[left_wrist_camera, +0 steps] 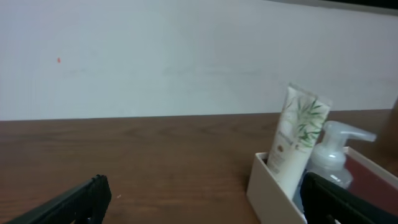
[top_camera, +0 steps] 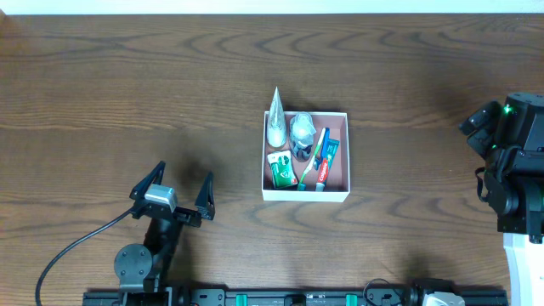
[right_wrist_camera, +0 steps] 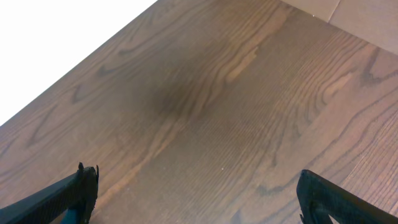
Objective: Pack container
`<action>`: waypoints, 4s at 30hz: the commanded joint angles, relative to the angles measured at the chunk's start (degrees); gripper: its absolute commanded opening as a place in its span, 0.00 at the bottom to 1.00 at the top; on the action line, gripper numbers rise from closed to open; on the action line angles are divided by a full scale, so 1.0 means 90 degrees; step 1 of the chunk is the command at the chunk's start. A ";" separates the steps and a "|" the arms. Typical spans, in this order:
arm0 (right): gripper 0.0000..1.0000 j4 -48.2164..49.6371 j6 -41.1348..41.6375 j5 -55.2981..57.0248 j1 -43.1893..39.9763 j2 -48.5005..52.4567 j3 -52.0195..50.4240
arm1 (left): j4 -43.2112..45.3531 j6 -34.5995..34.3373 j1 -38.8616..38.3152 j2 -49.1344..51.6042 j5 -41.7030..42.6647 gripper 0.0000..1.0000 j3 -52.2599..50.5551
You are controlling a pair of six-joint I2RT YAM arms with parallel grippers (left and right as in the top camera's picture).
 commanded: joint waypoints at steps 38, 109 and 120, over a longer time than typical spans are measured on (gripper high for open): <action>0.99 -0.0012 -0.0075 0.0131 -0.0053 -0.0007 0.0051 | -0.1008 0.0180 0.0058 -0.0049 -0.0590 0.98 -0.0209; 0.99 0.5792 -0.4148 -0.2620 0.0578 -0.6732 -0.8034 | -0.1008 0.0180 0.0058 -0.0049 -0.0590 0.98 -0.0209; 0.99 0.5824 -0.4522 -0.2679 0.0578 -0.6732 -0.8034 | -0.1008 0.0180 0.0058 -0.0049 -0.0590 0.98 -0.0209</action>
